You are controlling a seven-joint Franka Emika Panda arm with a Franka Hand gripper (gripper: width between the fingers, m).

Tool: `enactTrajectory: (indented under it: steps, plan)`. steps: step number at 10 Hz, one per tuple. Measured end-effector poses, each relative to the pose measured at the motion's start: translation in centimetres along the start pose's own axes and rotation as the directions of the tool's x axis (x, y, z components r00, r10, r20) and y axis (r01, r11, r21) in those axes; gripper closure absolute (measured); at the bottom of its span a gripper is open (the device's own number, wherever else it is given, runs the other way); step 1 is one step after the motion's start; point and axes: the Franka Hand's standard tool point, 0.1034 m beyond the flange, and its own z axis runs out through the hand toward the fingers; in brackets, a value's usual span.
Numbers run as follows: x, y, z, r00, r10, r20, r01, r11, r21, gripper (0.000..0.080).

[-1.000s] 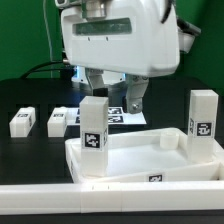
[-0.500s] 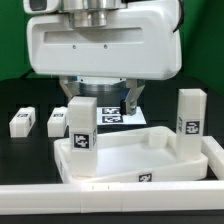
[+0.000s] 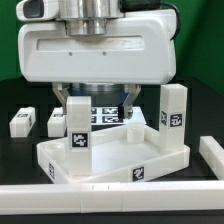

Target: Assemble desk

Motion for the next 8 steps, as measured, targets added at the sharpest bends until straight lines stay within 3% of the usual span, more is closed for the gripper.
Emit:
enactTrajectory:
  steps: [1, 3, 8]
  plan:
    - [0.0, 0.0, 0.1, 1.000, -0.007, 0.000, 0.007, 1.000, -0.003, 0.0150]
    - [-0.6, 0.2, 0.7, 0.997, -0.074, 0.002, 0.074, 0.997, -0.039, 0.0150]
    - [1.1, 1.6, 0.0, 0.993, -0.120, -0.021, 0.119, 0.992, -0.037, 0.0150]
